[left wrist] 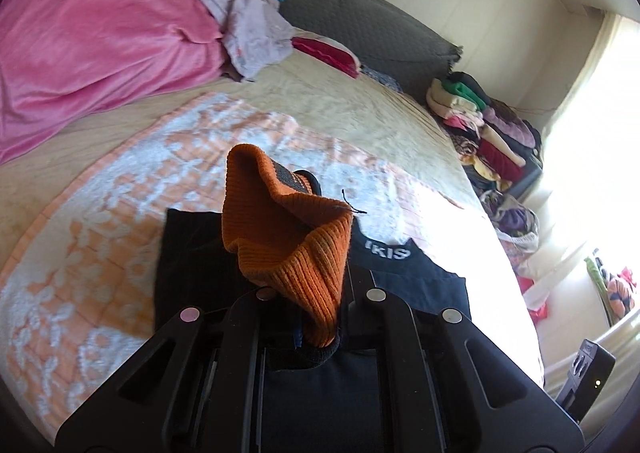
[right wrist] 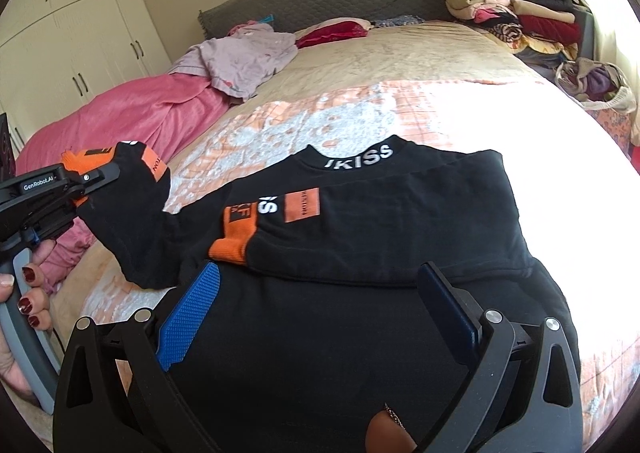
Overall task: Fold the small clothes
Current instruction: 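Fold the held sleeve across the back onto the first sleeve, release with left gripper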
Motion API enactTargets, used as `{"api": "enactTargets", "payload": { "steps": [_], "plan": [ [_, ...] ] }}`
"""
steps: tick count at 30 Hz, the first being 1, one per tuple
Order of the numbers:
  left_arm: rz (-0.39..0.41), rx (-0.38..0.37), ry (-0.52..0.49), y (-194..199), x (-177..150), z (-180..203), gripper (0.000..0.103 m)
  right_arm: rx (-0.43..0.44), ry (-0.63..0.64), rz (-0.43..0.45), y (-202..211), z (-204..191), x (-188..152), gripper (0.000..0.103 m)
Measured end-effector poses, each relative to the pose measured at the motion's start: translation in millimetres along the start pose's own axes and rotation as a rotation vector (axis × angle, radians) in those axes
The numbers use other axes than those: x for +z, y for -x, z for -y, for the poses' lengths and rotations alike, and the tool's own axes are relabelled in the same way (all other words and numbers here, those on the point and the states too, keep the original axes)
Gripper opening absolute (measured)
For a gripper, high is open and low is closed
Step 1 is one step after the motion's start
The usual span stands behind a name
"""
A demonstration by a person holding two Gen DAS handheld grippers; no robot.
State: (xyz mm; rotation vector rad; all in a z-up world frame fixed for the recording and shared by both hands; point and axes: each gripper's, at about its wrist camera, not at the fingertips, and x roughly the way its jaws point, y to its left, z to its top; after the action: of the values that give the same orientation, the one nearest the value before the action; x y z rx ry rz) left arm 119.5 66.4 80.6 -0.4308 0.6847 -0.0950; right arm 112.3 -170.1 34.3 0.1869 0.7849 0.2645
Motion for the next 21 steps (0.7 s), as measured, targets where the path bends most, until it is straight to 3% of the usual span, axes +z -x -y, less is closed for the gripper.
{"api": "enactTargets", "payload": {
  "steps": [7, 21],
  "plan": [
    [-0.069, -0.062, -0.067, -39, -11, 48, 0.005, -0.048, -0.054, 0.012, 9, 35, 2, 0.099],
    [-0.217, -0.173, -0.13, -106, -47, 85, 0.006, -0.152, -0.192, 0.029, 18, 104, -1, 0.099]
  ]
}}
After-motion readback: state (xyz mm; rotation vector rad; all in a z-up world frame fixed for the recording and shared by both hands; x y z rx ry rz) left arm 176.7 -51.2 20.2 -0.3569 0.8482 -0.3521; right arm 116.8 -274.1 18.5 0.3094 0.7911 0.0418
